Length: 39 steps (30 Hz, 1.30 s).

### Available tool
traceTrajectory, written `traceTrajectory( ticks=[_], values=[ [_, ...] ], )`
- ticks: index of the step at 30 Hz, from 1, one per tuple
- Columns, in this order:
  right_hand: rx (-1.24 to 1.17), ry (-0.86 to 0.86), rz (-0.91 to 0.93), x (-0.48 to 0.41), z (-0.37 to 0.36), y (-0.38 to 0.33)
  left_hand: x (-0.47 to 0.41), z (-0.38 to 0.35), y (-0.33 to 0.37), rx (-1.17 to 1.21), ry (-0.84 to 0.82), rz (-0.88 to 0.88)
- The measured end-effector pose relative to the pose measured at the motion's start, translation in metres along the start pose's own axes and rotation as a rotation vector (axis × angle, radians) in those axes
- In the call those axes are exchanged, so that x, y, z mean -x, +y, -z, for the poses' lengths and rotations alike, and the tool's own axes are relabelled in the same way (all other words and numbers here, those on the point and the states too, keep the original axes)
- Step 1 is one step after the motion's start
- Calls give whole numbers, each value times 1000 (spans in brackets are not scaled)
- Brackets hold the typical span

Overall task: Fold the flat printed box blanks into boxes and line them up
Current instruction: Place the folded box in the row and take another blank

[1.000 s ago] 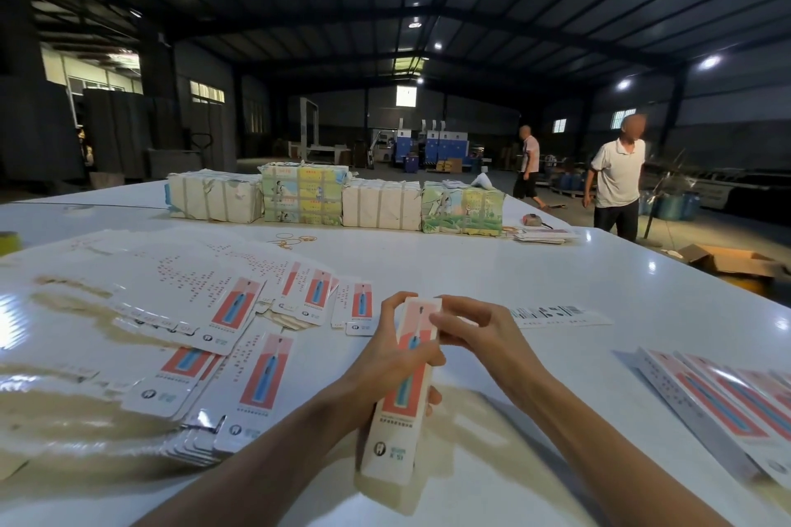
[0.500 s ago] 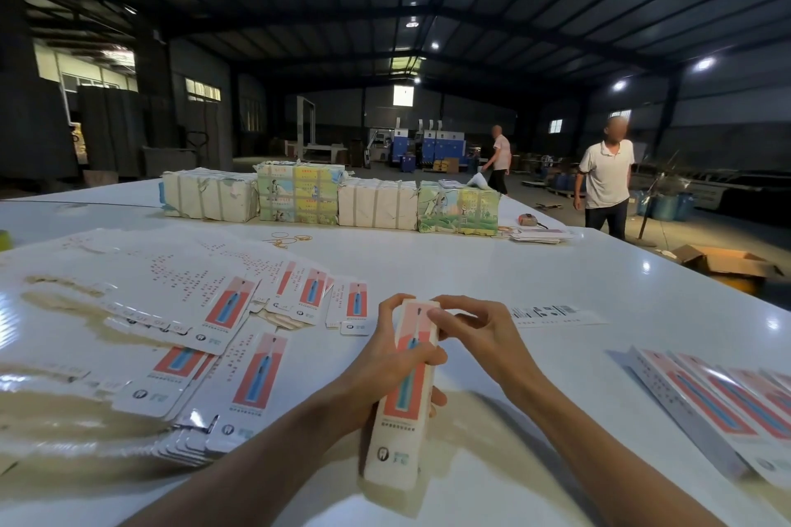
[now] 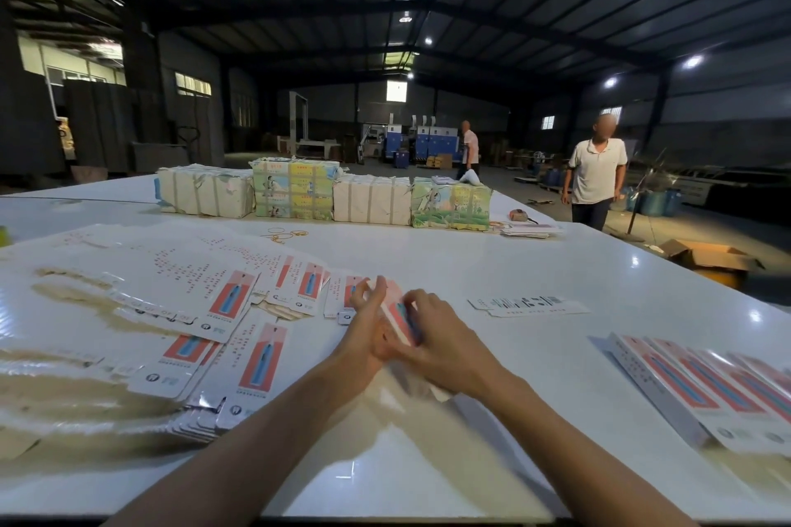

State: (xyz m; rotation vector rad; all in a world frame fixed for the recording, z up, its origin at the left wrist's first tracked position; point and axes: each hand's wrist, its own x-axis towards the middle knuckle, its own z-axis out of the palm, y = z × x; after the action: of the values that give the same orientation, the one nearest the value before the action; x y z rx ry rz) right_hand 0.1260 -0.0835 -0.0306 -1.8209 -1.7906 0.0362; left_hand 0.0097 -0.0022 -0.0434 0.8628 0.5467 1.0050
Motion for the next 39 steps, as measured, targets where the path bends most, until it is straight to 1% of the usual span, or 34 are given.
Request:
traceTrajectory(
  ticks=[1, 2, 4, 5, 6, 7, 8, 9, 10, 12, 14, 16, 18, 19, 22, 23, 26, 29, 33, 35, 37, 39],
  values=[
    [83, 8, 21, 3, -4, -5, 1, -2, 1, -30, 10, -16],
    [104, 22, 16, 6, -7, -8, 1, -3, 1, -82, 16, -24],
    [33, 21, -51, 12, -7, -8, 5, 0, 4, -279, -14, 2],
    [13, 11, -80, 15, -6, -6, 7, 3, 8, -453, -51, 17],
    [40, 5, -97, 18, -4, -2, 10, 7, 14, -694, -80, 8],
    [98, 4, -110, 21, -3, 4, 8, 14, 19, -955, -84, -42],
    [160, 5, -127, 23, 0, 12, 7, 24, 26, -1229, -64, -129],
    [207, 2, -153, 26, 3, 19, 5, 32, 36, -1444, -35, -190],
    [249, -2, -185, 28, 8, 27, 4, 40, 47, -1599, -6, -217],
    [344, 1, -253, 34, 19, 44, 4, 57, 68, -1856, 115, -240],
    [449, 17, -306, 40, 30, 61, 4, 74, 88, -2115, 329, -268],
    [523, 41, -346, 47, 41, 79, 5, 91, 105, -2282, 527, -220],
    [603, 75, -389, 54, 51, 94, 5, 111, 114, -2351, 640, -118],
    [644, 98, -421, 57, 56, 101, 3, 122, 117, -2356, 654, -83],
    [714, 117, -569, 71, 64, 119, -4, 143, 122, -2354, 630, -107],
    [757, 119, -593, 76, 67, 125, -5, 146, 123, -2352, 629, -113],
    [872, 190, -553, 88, 73, 140, -8, 144, 127, -2303, 638, -3],
    [953, 121, -655, 98, 82, 149, -9, 136, 131, -2245, 645, 93],
    [1042, 54, -683, 108, 94, 160, -5, 126, 136, -2228, 631, 39],
    [1066, 32, -702, 107, 98, 160, -2, 122, 138, -2160, 611, 29],
    [1074, 54, -690, 101, 100, 153, -1, 119, 140, -2091, 613, 70],
    [1034, 101, -630, 90, 97, 139, -3, 121, 143, -2097, 624, 98]
  ],
)
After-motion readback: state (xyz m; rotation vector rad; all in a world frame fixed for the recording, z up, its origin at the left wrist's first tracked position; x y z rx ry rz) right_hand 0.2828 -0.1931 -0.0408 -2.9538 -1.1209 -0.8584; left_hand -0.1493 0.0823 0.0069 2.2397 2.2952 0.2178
